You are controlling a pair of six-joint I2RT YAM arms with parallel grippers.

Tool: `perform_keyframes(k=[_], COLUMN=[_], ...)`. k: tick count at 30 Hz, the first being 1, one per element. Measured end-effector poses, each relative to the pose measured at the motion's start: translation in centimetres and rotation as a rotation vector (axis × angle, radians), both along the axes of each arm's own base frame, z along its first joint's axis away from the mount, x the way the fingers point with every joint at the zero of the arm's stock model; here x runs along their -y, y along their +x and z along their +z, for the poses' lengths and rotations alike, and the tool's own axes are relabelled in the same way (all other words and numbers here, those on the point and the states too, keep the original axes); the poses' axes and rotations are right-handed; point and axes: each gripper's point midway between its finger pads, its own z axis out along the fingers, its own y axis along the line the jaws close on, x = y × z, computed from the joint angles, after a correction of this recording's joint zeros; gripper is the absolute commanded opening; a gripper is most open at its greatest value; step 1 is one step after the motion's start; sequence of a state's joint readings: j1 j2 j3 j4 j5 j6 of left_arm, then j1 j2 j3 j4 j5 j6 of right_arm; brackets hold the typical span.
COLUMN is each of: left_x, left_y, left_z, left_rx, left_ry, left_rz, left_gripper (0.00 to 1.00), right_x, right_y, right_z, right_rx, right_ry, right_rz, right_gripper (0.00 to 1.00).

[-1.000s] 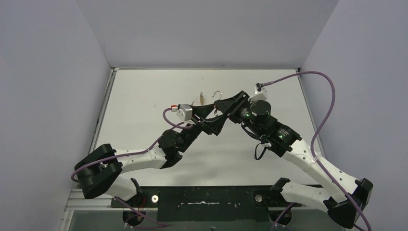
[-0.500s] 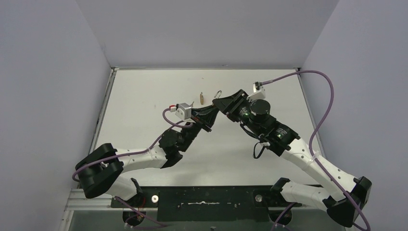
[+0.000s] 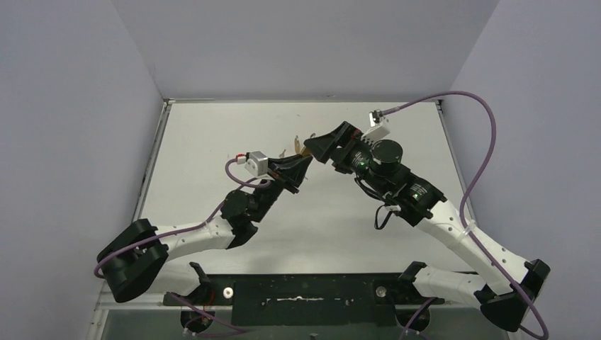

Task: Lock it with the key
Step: Pick up the lock from the center of the board.

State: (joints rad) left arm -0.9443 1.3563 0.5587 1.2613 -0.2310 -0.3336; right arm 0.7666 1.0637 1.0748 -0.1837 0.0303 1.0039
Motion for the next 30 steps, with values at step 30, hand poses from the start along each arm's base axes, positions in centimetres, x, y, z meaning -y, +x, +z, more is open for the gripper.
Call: perform_keyframes(k=[30], left_x=[-7.0], left_y=[-10.3], left_z=[7.8], left_rx=[-0.141], left_ry=[0.25], left_rz=[-0.849], left_gripper=[0.0], right_x=[-3.8], right_y=[-5.9], right_z=[7.2], right_rx=[0.792], right_ry=[-0.068], right_rz=[0.864], right_gripper=[0.77])
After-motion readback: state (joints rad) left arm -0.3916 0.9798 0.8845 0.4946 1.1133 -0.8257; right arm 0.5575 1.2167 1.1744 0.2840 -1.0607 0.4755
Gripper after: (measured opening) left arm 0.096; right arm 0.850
